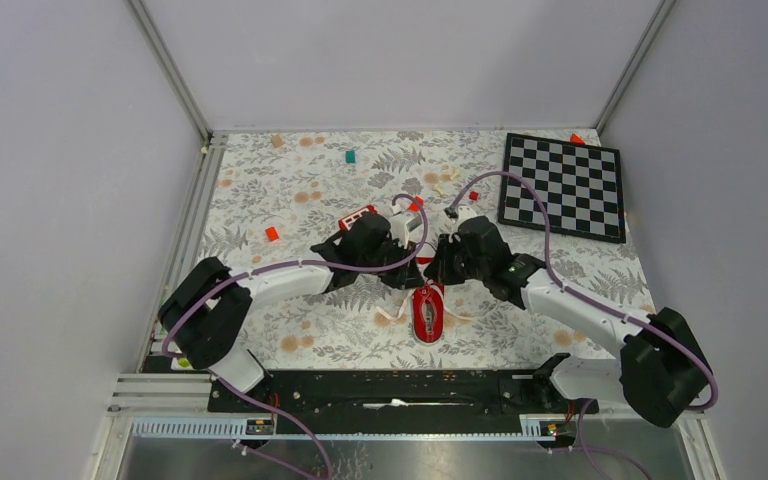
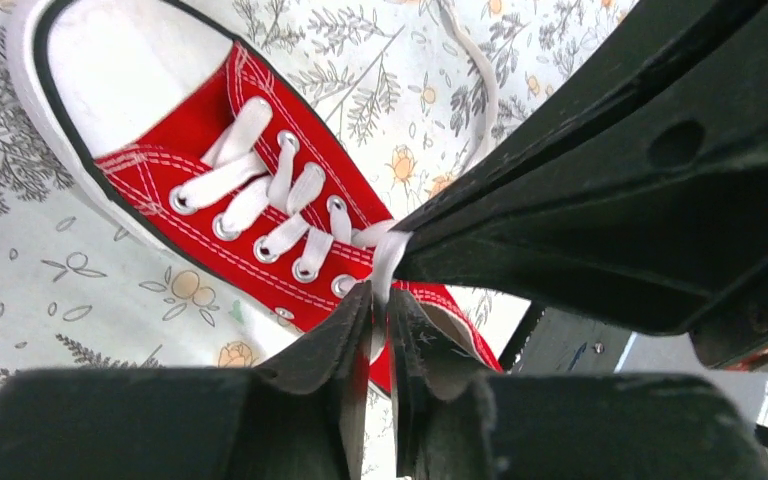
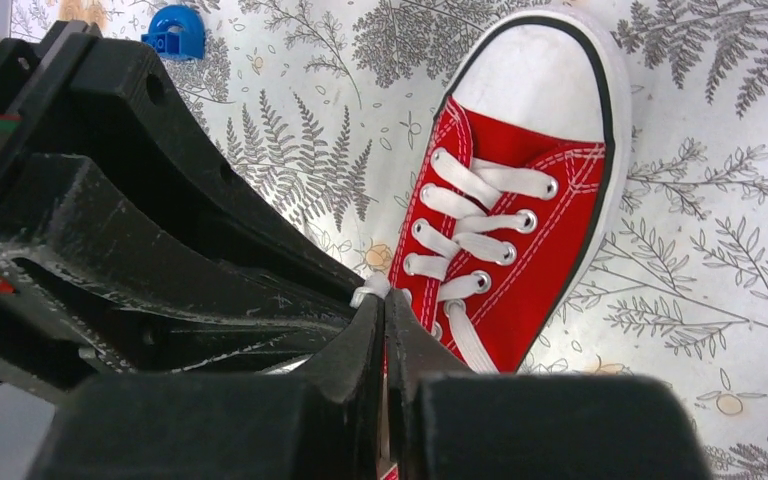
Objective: Tie the shoes
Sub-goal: Wrap the shoelace around the shoelace.
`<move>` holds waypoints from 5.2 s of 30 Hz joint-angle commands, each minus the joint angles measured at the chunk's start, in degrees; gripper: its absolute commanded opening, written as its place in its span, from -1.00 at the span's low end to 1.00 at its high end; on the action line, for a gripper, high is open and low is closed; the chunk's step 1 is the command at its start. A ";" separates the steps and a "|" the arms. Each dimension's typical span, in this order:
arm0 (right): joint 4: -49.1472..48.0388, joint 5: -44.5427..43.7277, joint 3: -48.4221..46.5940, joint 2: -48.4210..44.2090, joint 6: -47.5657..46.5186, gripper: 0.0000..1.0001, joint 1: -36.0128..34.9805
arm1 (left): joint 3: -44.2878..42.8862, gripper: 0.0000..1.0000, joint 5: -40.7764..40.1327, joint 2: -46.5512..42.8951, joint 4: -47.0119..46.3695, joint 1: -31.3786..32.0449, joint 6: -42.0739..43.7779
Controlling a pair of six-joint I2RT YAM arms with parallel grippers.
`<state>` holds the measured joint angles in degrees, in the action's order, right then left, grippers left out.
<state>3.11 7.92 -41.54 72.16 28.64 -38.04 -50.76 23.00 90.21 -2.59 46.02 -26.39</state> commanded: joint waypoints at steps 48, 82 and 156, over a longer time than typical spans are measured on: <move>-2.54 -3.79 0.69 -3.47 10.70 -1.00 0.95 | 10.87 -0.75 -3.19 -11.01 -14.05 -0.14 4.18; -5.84 -1.80 1.23 -1.84 11.43 -1.00 0.95 | 6.11 -0.87 -3.30 -1.77 -17.62 -0.15 0.77; -5.15 -2.61 1.12 -2.08 12.31 -1.00 1.05 | 16.72 -0.36 -12.70 -3.29 -37.55 6.35 5.13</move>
<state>0.12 5.56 -39.31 70.52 40.45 -37.69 -32.25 8.82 86.17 -34.83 52.01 -20.82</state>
